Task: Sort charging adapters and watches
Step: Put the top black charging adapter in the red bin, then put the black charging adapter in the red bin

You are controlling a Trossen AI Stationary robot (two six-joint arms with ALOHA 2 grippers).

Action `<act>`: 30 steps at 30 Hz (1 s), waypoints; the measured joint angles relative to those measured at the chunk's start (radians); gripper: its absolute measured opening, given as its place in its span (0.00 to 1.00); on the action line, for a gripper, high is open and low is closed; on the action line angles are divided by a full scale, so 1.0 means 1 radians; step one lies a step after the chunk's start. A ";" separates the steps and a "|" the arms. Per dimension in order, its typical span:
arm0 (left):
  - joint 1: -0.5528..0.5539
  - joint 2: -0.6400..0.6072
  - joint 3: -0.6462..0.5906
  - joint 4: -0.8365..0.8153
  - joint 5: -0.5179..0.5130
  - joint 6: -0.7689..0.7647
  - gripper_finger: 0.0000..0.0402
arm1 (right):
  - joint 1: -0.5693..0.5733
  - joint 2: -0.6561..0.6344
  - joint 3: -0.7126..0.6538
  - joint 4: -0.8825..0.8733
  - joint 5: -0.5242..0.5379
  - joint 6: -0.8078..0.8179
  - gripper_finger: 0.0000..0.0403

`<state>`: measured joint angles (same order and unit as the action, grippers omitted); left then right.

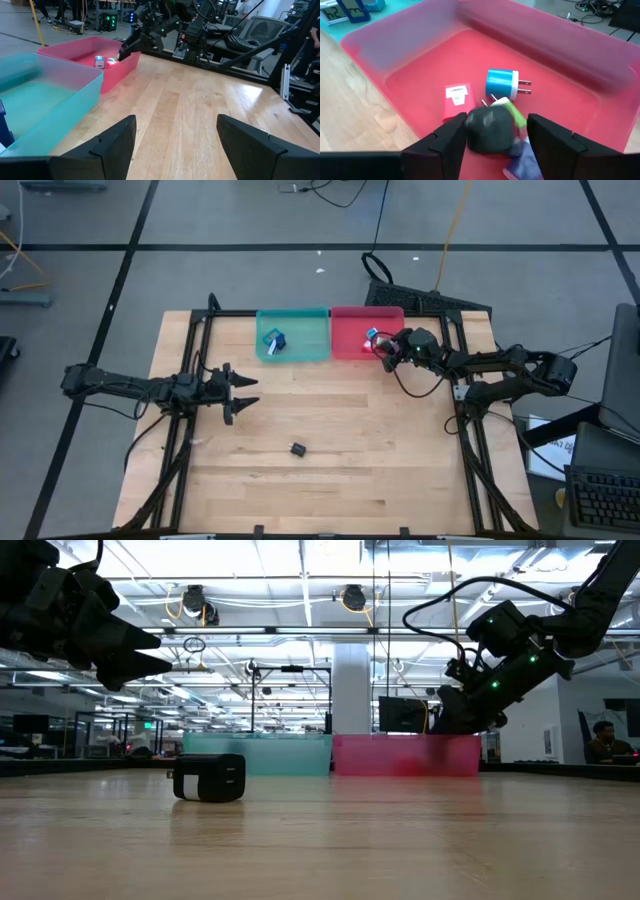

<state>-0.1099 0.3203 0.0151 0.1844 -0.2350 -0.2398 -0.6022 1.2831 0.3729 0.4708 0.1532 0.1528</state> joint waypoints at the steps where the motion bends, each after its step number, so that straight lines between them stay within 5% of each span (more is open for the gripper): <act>1: 0.000 0.000 0.000 0.000 0.000 0.000 0.69 | 0.000 0.000 0.000 0.004 -0.001 0.000 0.50; 8: 0.000 0.000 0.000 0.000 0.000 0.000 0.69 | 0.001 0.000 0.000 0.069 -0.040 0.000 0.56; 21: 0.000 0.000 0.000 0.000 0.000 0.000 0.69 | 0.056 0.000 0.000 0.308 -0.510 0.125 0.53; 30: 0.000 0.000 0.000 0.000 0.000 0.000 0.69 | 0.254 0.000 0.000 0.371 -0.521 0.124 0.53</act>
<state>-0.1097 0.3206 0.0151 0.1844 -0.2348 -0.2401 -0.3484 1.2835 0.3725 0.8417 -0.3683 0.2764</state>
